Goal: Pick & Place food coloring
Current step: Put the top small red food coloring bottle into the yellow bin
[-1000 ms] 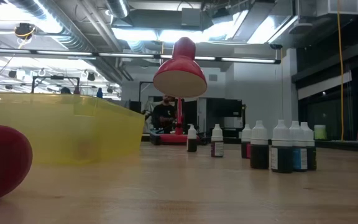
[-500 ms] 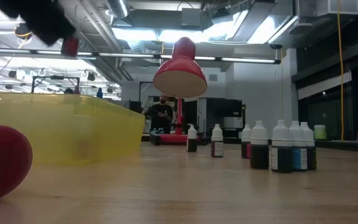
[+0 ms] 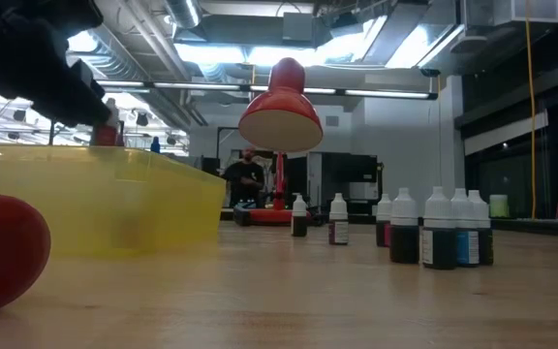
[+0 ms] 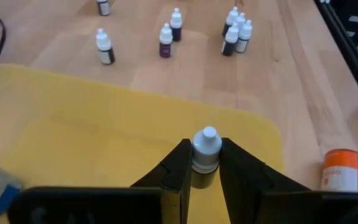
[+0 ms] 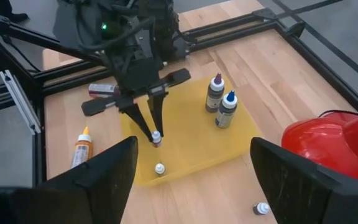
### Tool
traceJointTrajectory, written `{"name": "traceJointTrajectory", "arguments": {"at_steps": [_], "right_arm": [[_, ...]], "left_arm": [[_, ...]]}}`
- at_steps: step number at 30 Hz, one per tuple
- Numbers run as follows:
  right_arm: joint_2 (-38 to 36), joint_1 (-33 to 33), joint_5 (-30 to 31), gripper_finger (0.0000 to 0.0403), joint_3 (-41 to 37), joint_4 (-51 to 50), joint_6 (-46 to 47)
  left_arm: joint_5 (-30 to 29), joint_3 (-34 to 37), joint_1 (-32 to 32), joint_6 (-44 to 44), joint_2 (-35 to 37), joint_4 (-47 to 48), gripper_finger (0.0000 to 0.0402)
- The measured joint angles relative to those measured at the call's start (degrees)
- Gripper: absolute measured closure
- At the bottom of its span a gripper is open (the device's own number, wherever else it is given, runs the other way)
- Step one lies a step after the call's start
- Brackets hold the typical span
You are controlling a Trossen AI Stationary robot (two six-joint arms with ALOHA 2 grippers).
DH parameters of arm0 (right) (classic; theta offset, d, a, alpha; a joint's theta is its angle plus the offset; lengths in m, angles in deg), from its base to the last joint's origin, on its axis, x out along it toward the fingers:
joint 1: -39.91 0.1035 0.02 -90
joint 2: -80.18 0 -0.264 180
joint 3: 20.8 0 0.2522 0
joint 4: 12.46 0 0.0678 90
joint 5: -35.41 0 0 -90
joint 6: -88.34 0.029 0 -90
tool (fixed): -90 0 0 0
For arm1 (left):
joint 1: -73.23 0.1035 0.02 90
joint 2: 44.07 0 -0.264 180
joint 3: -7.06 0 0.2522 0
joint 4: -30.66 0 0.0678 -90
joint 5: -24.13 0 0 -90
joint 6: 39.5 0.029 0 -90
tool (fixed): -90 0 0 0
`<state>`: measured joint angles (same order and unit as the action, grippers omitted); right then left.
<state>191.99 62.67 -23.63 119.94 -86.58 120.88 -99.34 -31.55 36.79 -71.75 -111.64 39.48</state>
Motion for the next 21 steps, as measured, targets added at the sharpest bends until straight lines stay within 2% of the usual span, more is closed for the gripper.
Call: {"name": "traceJointTrajectory", "arguments": {"at_steps": [11,21], "right_arm": [[0.0,0.0,0.42,0.0092,-0.04,-1.67,-0.09],[0.0,0.06,0.48,0.0092,-0.04,-2.34,-0.68]], "left_arm": [[-0.28,-0.02,0.0,-1.63,-11.46,-10.54,0.0339],[-0.11,-0.11,-0.38,-6.19,-17.73,-13.76,0.0339]]}}
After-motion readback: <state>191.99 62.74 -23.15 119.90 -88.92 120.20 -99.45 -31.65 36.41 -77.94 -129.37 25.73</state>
